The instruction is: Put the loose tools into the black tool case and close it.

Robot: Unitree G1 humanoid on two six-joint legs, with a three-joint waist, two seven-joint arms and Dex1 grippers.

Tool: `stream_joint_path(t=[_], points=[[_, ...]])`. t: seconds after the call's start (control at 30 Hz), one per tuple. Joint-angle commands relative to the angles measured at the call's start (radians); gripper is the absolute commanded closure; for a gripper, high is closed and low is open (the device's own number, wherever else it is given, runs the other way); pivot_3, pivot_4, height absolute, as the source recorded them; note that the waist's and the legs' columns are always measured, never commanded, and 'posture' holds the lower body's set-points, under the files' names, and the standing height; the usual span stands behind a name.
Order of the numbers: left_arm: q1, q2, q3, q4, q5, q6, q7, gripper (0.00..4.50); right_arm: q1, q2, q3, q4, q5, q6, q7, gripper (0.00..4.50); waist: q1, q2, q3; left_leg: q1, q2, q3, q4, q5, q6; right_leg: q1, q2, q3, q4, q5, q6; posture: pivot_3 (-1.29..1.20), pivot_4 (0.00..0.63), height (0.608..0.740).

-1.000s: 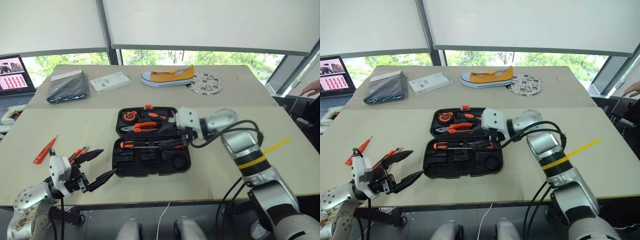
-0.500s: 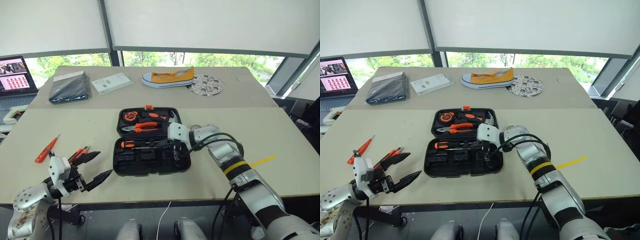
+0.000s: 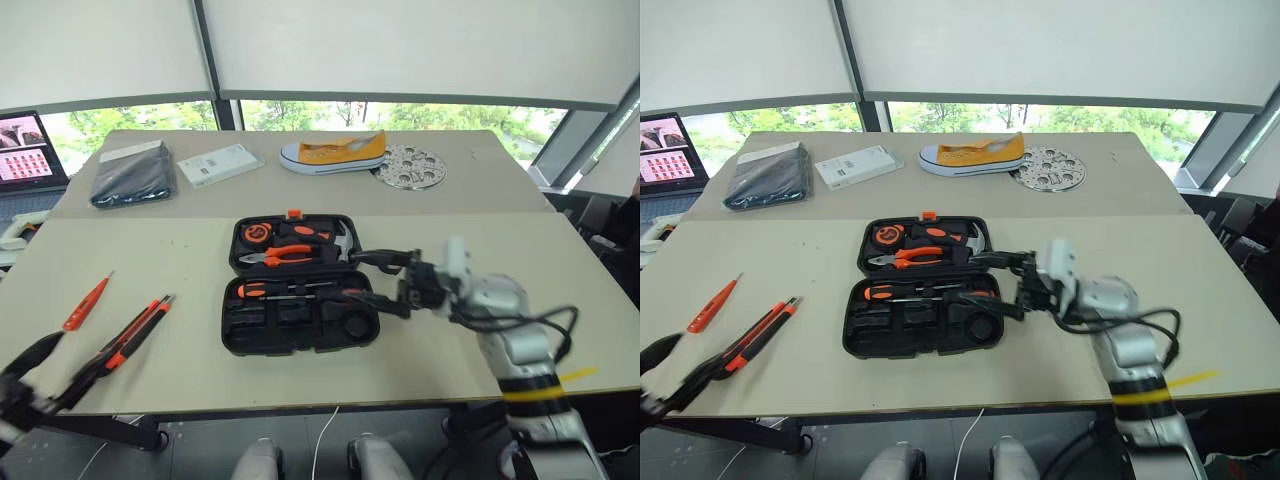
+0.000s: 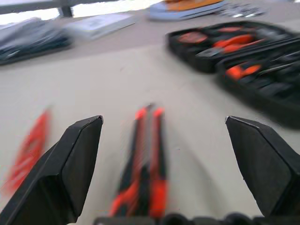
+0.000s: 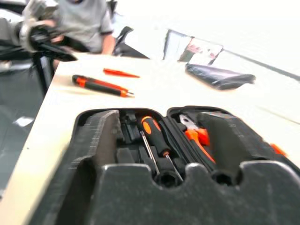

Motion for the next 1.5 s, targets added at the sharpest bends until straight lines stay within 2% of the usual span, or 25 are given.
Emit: stream_joint_path(t=[0.03, 0.13, 0.3, 0.43, 0.53, 0.7, 0.87, 0.97, 1.17, 1.27, 1.4, 1.5], points=[[0.008, 0.018, 0.083, 0.089, -0.014, 0.037, 0.073, 0.0, 0.1, -0.018, -0.07, -0.087, 0.007, -0.083, -0.036, 0.05, 0.005, 0.0, 0.0, 0.0, 0.0, 0.0, 0.0, 0.0, 0.0, 0.0, -0.001, 0.0, 0.0, 0.0, 0.0, 0.0, 0.15, 0.74], [0.001, 0.03, 0.091, 0.143, 0.016, 0.051, 0.13, 0.0, 0.159, -0.031, -0.1, -0.121, 0.031, -0.062, -0.069, 0.05, 0.006, 0.0, 0.0, 0.002, 0.0, 0.001, 0.0, 0.0, 0.0, 0.001, -0.001, 0.0, 0.001, -0.004, -0.005, 0.0, 0.15, 0.74], [-0.086, 0.077, 0.051, 0.149, 0.046, 0.102, 0.205, 0.0, 0.204, -0.044, -0.108, -0.159, 0.05, -0.064, -0.084, 0.05, 0.009, -0.006, -0.002, 0.003, 0.001, 0.001, 0.0, 0.0, -0.001, 0.002, -0.002, -0.001, 0.002, -0.003, -0.005, 0.0, 0.15, 0.74], [-0.2, 0.198, -0.046, 0.086, 0.029, 0.406, 0.315, 0.0, 0.184, -0.038, -0.105, -0.214, 0.094, -0.052, -0.092, 0.05, 0.009, -0.008, -0.002, 0.003, 0.003, 0.001, 0.0, 0.0, -0.001, 0.002, -0.001, -0.002, 0.003, -0.003, -0.006, 0.0, 0.15, 0.74], [-0.312, 0.259, -0.114, 0.068, 0.033, 0.554, 0.377, 0.0, 0.166, -0.034, -0.095, -0.237, 0.109, -0.033, -0.115, 0.05, 0.005, -0.008, -0.002, 0.003, 0.003, 0.001, 0.0, 0.0, -0.001, 0.002, -0.001, -0.001, 0.003, 0.0, -0.001, 0.0, 0.15, 0.74], [-0.515, 0.29, -0.282, 0.162, 0.136, 0.606, 0.415, 0.0, 0.153, -0.027, -0.071, -0.245, 0.104, -0.03, -0.137, 0.05, 0.0, -0.008, -0.002, 0.002, 0.001, 0.002, -0.001, 0.0, -0.001, 0.001, -0.001, -0.001, 0.002, 0.001, -0.001, 0.0, 0.15, 0.74], [-0.652, 0.283, -0.37, 0.257, 0.195, 0.614, 0.42, 0.0, 0.15, -0.03, -0.059, -0.255, 0.099, -0.032, -0.143, 0.05, -0.001, -0.009, -0.002, 0.0, 0.001, 0.002, -0.002, 0.0, -0.001, 0.0, 0.0, -0.001, 0.002, 0.004, -0.007, 0.0, 0.15, 0.74], [-0.696, 0.278, -0.403, 0.303, 0.226, 0.612, 0.426, 0.76, 0.155, -0.036, -0.059, -0.262, 0.097, -0.029, -0.149, 0.0, 0.002, -0.009, -0.002, 0.0, 0.0, 0.002, -0.001, 0.0, -0.001, 0.0, -0.001, -0.001, 0.002, 0.004, -0.007, 0.0, 0.15, 0.74], [-0.738, 0.262, -0.43, 0.368, 0.262, 0.607, 0.421, 3.08, 0.183, -0.05, -0.06, -0.273, 0.094, -0.027, -0.16, 0.0, 0.005, -0.009, -0.002, 0.0, 0.0, 0.002, -0.001, 0.0, -0.001, 0.0, -0.001, -0.001, 0.002, 0.004, -0.006, 0.0, 0.15, 0.74], [-0.725, 0.265, -0.396, 0.36, 0.267, 0.545, 0.415, 4.02, 0.19, -0.057, -0.065, -0.28, 0.098, -0.025, -0.163, 0.0, 0.005, -0.009, -0.002, 0.001, -0.001, 0.002, -0.001, 0.0, -0.001, 0.001, -0.001, -0.001, 0.002, 0.004, -0.006, 0.0, 0.15, 0.74], [-0.75, 0.226, -0.309, 0.258, 0.164, 0.291, 0.212, 4.02, 0.201, -0.082, -0.09, -0.285, 0.106, -0.026, -0.16, 0.0, 0.009, -0.009, -0.002, 0.0, 0.0, 0.002, -0.001, 0.0, -0.001, 0.0, -0.002, -0.001, 0.002, 0.005, -0.006, 0.0, 0.15, 0.74], [-0.718, 0.232, -0.361, 0.127, 0.104, 0.243, -0.021, 4.02, 0.212, -0.118, -0.114, -0.27, 0.102, -0.036, -0.139, 0.0, 0.015, -0.01, -0.002, -0.002, -0.001, 0.002, 0.0, 0.0, -0.002, 0.0, -0.002, -0.001, 0.001, 0.005, -0.006, 0.0, 0.15, 0.74]])
